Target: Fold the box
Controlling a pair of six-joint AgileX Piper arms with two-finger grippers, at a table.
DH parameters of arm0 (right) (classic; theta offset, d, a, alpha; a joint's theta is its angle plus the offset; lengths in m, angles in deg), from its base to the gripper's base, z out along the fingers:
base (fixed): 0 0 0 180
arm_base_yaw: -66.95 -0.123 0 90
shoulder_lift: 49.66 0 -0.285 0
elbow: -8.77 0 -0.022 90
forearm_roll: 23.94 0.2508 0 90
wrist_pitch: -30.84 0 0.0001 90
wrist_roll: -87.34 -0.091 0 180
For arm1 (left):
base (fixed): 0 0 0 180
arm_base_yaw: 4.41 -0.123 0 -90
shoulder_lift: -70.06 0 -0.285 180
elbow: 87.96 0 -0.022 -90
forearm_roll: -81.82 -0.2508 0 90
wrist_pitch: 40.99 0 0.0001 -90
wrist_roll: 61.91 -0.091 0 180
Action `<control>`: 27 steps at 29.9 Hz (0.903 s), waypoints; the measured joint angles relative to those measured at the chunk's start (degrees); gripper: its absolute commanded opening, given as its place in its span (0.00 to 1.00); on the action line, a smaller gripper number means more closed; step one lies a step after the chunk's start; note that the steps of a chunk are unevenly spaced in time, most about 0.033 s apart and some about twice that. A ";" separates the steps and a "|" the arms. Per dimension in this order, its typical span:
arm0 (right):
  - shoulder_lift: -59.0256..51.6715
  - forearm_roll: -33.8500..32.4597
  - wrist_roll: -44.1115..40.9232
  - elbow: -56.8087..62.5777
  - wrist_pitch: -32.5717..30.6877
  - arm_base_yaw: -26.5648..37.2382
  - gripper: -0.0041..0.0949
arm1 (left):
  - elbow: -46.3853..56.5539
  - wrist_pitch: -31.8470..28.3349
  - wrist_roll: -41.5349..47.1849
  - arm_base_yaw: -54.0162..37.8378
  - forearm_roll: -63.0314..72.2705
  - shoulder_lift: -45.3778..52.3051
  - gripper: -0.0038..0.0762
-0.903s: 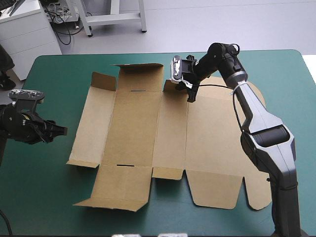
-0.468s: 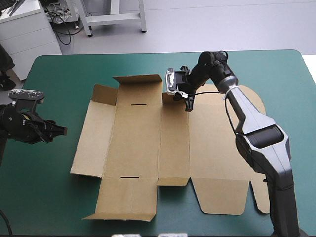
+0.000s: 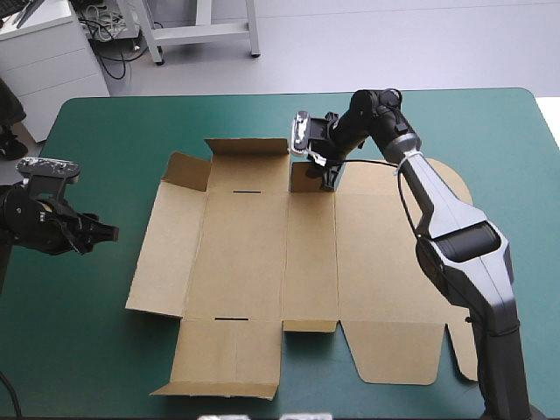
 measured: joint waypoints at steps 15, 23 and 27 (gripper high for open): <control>-8.87 -7.74 -48.85 -12.00 -2.70 4.41 0.68 | -0.08 2.21 -0.08 0.00 -1.67 -0.05 0.53; -26.41 -12.21 -57.83 0.47 -2.75 4.96 0.68 | -0.08 2.81 -1.74 0.00 2.26 0.84 0.53; -36.39 -12.21 -59.73 9.24 -2.75 5.03 0.68 | -0.08 1.72 -4.49 -0.05 4.86 2.05 0.53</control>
